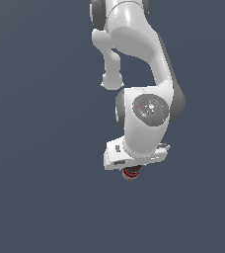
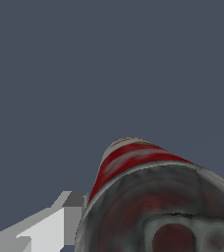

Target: Pick up the object and move it to a goal position.

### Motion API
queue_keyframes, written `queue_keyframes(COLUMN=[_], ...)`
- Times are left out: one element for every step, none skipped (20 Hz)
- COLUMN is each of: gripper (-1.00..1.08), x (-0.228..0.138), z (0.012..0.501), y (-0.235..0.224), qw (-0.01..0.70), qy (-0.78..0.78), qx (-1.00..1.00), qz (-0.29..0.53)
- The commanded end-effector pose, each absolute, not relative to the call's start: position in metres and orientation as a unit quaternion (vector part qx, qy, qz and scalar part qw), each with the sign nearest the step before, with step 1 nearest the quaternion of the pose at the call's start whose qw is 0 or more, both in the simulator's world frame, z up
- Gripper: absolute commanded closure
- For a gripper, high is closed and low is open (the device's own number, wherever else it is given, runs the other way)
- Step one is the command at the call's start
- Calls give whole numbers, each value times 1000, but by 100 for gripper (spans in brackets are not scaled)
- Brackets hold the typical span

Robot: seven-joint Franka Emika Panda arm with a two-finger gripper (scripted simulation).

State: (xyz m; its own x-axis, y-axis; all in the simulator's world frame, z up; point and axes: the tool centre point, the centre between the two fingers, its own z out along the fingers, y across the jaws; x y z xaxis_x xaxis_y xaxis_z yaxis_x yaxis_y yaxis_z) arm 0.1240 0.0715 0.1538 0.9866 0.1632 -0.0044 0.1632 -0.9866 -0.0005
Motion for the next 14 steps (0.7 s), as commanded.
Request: queue_keyframes(gripper=[108, 108, 108, 108, 108, 108, 108, 108, 108, 108, 108, 108, 108, 108], x=[131, 133, 135, 137, 138, 139, 140, 141, 142, 142, 143, 143, 143, 143], z=[160, 161, 162, 163, 164, 164, 165, 165, 166, 166, 166, 166, 166, 166], y=[79, 81, 83, 84, 86, 87, 88, 89, 90, 91, 91, 91, 92, 92], qw=[0, 0, 0, 0, 0, 0, 0, 0, 0, 0, 0, 0, 0, 0], qy=[-82, -82, -82, -82, -82, -82, -82, -82, -82, -82, -82, -82, -82, -82], qx=[-997, -997, -997, -997, -997, -997, -997, -997, -997, -997, -997, -997, -997, -997], qz=[0, 0, 0, 0, 0, 0, 0, 0, 0, 0, 0, 0, 0, 0])
